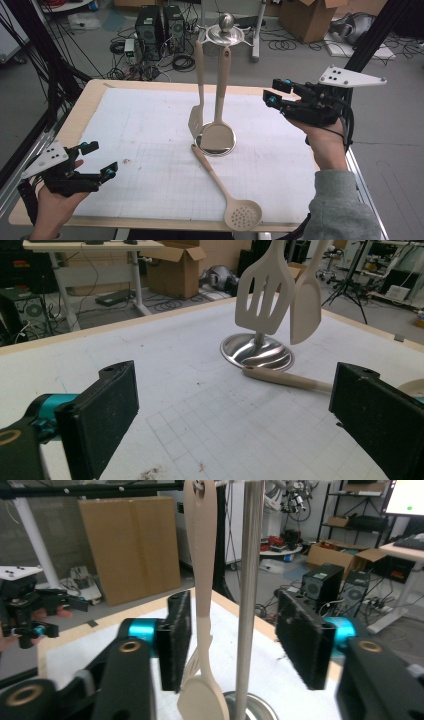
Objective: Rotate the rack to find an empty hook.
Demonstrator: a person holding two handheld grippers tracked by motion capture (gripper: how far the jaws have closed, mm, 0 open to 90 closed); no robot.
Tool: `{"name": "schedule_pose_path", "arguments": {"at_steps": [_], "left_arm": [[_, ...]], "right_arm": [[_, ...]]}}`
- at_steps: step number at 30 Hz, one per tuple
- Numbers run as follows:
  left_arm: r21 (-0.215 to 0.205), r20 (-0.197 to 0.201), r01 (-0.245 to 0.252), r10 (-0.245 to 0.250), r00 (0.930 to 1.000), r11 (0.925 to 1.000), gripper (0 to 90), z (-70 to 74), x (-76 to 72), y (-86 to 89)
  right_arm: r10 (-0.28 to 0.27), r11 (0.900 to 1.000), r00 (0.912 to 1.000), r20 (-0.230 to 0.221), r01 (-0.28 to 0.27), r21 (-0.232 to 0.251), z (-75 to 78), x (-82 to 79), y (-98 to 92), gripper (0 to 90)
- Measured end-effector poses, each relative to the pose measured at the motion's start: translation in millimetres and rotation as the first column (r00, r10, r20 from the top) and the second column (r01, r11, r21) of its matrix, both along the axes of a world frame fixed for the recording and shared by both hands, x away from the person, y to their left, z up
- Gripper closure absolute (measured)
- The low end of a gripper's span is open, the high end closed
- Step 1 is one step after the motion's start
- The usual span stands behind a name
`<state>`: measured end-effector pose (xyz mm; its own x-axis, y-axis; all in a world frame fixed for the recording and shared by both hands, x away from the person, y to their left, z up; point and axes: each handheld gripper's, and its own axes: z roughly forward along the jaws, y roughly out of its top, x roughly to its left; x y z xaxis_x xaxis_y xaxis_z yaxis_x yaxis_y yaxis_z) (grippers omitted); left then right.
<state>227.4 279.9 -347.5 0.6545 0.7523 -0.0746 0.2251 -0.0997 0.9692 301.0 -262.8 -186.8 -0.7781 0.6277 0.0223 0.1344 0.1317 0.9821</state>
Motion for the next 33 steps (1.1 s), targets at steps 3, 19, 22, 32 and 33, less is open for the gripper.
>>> {"name": "schedule_pose_path", "arguments": {"at_steps": [3, 19, 22, 32, 33], "left_arm": [[-0.001, 0.000, 0.001, -0.001, 1.0000, 1.0000, 6.2, -0.3, 0.0, -0.2], [-0.010, -0.015, 0.006, -0.006, 0.9999, 0.9999, 6.2, -5.0, 0.5, 2.3], [-0.009, -0.016, 0.007, -0.007, 0.9998, 0.9999, 6.2, -5.8, 0.2, 2.6], [-0.001, -0.025, 0.003, -0.003, 0.9997, 1.0000, 6.2, -10.6, 0.0, 5.7], [0.000, -0.028, 0.001, -0.001, 0.9996, 1.0000, 6.2, -10.8, -0.7, 6.4]], "right_arm": [[-0.002, 1.000, 0.9999, 0.013, 0.002, -0.017, 6.0, 3.5, 3.0, 59.1], [0.005, 1.000, 0.9997, 0.022, -0.005, -0.022, 25.0, 32.0, 7.9, 89.5], [0.025, 0.999, 0.9993, 0.028, -0.024, -0.028, 27.0, 38.7, 8.1, 89.6], [0.032, 0.998, 0.9986, 0.043, -0.030, -0.051, 30.8, 62.5, 13.8, 89.6], [0.027, 0.998, 0.9987, 0.044, -0.025, -0.052, 31.8, 64.2, 14.1, 89.6]]}}
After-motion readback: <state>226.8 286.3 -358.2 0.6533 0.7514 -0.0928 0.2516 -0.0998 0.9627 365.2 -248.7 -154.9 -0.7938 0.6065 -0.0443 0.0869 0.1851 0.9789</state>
